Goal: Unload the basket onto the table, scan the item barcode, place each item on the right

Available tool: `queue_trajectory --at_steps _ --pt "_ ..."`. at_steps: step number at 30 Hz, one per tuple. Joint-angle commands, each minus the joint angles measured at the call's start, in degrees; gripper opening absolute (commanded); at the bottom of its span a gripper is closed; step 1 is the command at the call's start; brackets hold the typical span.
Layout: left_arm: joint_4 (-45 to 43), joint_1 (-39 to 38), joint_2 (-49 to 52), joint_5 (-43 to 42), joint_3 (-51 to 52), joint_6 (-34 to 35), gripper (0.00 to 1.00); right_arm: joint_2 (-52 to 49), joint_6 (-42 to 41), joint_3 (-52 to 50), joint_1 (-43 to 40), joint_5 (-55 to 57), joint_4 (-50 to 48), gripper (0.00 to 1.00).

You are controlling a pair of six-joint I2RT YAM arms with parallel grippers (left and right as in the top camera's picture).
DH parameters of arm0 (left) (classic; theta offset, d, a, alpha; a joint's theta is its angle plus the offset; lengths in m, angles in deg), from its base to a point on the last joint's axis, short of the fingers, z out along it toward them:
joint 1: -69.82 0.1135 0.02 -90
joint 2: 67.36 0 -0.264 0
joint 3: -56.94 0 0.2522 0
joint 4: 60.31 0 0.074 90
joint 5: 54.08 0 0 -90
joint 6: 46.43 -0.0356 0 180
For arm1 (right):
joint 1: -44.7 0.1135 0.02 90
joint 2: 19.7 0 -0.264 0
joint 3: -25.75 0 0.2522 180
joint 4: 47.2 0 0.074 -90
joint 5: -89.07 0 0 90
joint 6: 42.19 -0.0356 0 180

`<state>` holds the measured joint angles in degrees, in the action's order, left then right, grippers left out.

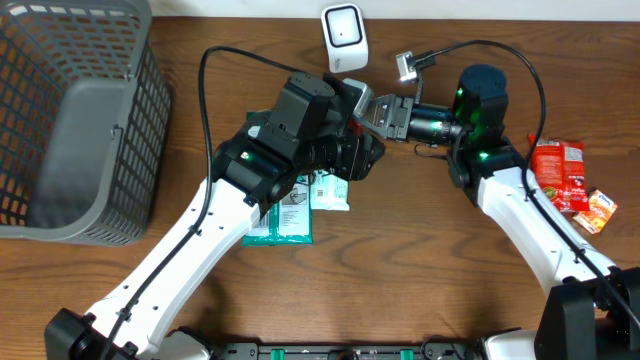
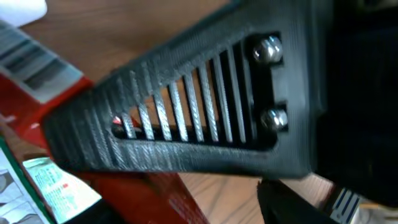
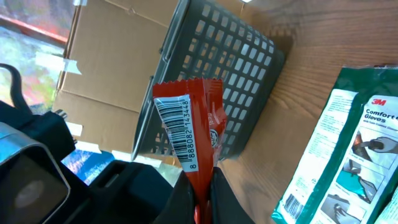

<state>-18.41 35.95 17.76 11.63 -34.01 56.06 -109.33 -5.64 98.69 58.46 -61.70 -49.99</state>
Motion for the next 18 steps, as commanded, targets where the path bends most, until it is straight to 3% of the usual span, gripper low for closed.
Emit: queue_trajectory --at_steps 1,5,13,18 --pt "-0.5 0.0 0.6 2.1 0.2 0.3 0.56 0.0 -1.0 0.4 0.4 0.5 -0.2 0.01" --pt "-0.3 0.0 0.6 6.0 0.2 0.3 0.44 0.0 -1.0 0.4 0.4 0.5 -0.3 0.01" --pt "0.5 0.0 0.6 7.0 0.2 0.3 0.08 0.0 -0.9 0.4 0.2 0.6 -0.8 0.05" --pt "2.2 0.0 0.6 9.0 0.2 0.2 0.07 0.0 1.4 0.4 -2.1 1.4 -0.8 0.24"
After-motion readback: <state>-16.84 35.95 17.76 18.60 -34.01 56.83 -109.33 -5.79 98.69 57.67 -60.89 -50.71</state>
